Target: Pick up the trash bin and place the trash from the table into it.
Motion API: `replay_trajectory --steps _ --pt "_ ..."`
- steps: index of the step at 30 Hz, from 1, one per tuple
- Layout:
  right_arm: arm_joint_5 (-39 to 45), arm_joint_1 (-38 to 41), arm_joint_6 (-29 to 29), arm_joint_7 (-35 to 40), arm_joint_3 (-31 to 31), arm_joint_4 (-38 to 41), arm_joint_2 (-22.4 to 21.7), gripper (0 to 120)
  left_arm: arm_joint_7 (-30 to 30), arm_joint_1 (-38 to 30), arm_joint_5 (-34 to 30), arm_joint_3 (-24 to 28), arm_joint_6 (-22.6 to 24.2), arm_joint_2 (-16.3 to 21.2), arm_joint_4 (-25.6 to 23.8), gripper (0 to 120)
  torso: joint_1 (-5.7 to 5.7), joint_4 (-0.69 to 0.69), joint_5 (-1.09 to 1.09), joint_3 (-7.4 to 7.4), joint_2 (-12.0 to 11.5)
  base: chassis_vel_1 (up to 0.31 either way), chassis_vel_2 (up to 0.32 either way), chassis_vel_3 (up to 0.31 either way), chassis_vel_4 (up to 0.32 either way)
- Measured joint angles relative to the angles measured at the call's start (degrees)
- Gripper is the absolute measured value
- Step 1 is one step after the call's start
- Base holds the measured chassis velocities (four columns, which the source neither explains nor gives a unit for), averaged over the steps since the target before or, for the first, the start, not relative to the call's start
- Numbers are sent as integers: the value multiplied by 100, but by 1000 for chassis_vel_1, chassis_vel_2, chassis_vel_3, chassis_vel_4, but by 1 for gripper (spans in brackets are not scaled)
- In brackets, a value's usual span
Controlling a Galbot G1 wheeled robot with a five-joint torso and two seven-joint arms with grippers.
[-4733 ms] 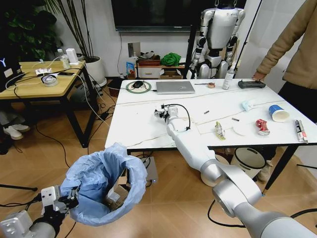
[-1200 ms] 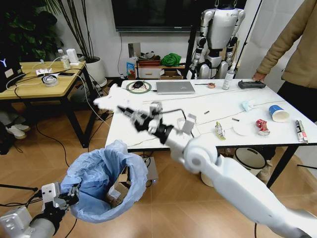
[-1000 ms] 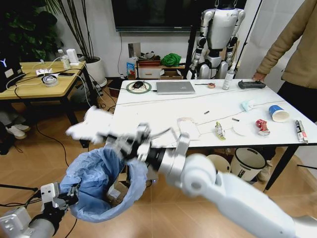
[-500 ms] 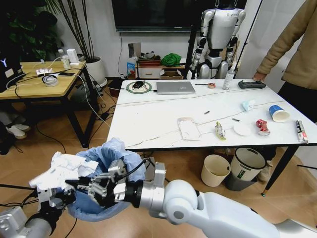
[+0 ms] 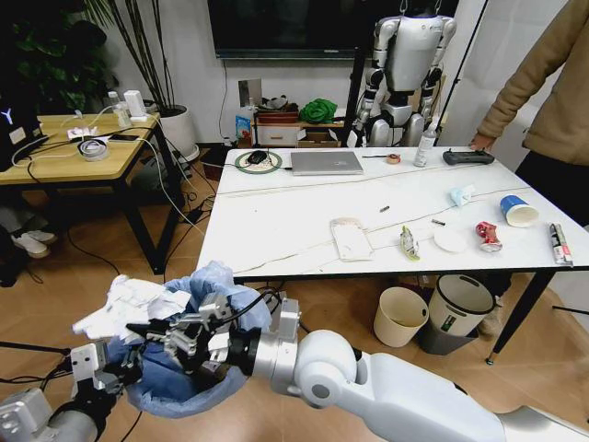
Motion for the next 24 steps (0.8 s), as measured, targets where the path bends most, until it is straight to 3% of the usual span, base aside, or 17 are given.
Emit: replay_trajectory --steps 24 --pt "-263 -529 100 -102 229 340 -549 0 -55 -19 -109 -115 10 105 20 0 0 0 -1 0 0 0 0 0 0"
